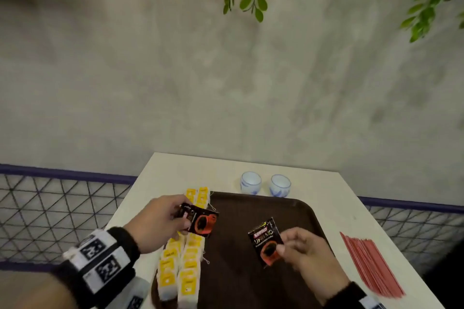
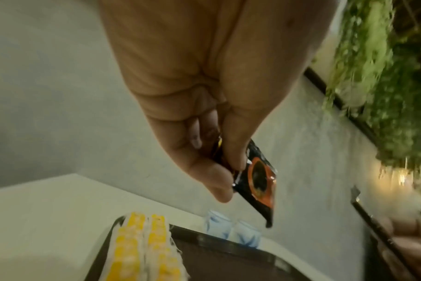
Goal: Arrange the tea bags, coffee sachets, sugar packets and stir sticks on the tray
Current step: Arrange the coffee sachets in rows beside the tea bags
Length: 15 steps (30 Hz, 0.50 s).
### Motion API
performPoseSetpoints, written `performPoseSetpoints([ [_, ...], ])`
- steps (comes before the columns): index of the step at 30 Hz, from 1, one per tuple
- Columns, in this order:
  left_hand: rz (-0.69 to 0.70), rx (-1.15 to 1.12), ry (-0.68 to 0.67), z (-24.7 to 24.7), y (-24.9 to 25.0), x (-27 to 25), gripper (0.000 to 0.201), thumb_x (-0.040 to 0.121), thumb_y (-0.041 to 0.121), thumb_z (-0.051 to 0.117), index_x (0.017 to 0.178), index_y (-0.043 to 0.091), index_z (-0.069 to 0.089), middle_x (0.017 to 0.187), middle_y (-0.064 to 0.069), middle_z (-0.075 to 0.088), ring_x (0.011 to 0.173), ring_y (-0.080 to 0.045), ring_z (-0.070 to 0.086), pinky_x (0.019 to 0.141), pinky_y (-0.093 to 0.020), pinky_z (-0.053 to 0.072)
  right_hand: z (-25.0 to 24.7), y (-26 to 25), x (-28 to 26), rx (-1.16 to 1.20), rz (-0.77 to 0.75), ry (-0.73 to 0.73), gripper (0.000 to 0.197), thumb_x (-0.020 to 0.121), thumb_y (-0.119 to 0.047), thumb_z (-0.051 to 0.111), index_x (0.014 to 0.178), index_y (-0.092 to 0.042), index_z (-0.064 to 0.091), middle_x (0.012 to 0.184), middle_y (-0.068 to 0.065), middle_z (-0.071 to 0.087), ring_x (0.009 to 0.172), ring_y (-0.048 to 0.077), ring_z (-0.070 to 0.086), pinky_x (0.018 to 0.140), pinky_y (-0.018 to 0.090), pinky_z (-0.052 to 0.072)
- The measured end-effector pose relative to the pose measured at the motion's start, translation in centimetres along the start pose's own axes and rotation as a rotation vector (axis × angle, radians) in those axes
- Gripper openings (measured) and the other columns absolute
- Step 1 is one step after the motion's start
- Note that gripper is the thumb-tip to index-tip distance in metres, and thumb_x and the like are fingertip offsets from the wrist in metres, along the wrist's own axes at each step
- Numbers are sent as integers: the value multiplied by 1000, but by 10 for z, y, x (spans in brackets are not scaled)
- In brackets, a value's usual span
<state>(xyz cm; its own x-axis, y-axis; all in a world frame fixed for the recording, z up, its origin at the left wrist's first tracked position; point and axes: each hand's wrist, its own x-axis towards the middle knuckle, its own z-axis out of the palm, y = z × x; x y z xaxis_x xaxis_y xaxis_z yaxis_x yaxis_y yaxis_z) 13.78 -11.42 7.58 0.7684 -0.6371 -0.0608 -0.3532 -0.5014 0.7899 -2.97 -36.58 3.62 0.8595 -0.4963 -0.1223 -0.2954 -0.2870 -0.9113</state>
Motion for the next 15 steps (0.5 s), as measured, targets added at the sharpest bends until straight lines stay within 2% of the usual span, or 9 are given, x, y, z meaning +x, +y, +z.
performPoseSetpoints([
  [1,10,82,-24,0,3,25,8,90,3,56,89,10,58,81,-2,65,57,-4,63,55,-18,51,4,-1,18,16,1,-1,11,79,6,69,80,-4,65,56,2,60,51,6,52,50,17,39],
  [2,19,153,-38,2,5,51,9,92,4,52,88,11,56,86,-2,61,58,-5,62,55,-17,50,9,-2,36,26,5,-11,12,80,7,67,79,-4,64,55,3,59,51,8,53,48,19,40],
  [4,41,258,-40,9,6,97,11,93,6,51,91,17,54,93,-3,57,75,-15,62,63,-25,49,21,-4,68,28,10,-18,14,82,8,64,78,-6,61,57,4,61,53,13,57,49,24,44],
  [6,37,348,-24,18,0,140,15,89,9,58,102,16,58,98,-4,63,90,-21,60,73,-26,44,34,-1,102,21,21,-25,15,85,7,60,79,-7,58,63,8,63,56,18,61,51,28,47],
  [8,12,368,-29,27,-11,174,26,84,9,65,108,16,58,96,-1,66,86,-18,57,74,-25,43,46,3,131,37,56,-32,17,88,6,57,80,-9,56,66,7,62,57,20,63,50,29,48],
  [10,0,380,-54,36,-24,200,28,81,7,67,106,17,59,88,4,63,82,-16,56,72,-25,43,57,8,154,34,83,-33,19,88,3,59,78,-13,56,66,4,60,59,19,62,49,26,46],
  [12,3,446,-102,44,-35,220,25,84,9,65,107,18,63,93,1,63,90,-18,59,76,-25,44,65,16,175,-13,92,-18,21,83,-1,66,73,-18,58,65,-1,59,63,15,58,55,25,43],
  [15,31,511,-154,50,-44,240,26,88,10,59,112,17,66,112,-2,66,106,-19,59,87,-26,44,76,25,196,-63,118,-15,20,76,-5,73,65,-18,62,62,-4,61,62,13,55,66,27,47],
])
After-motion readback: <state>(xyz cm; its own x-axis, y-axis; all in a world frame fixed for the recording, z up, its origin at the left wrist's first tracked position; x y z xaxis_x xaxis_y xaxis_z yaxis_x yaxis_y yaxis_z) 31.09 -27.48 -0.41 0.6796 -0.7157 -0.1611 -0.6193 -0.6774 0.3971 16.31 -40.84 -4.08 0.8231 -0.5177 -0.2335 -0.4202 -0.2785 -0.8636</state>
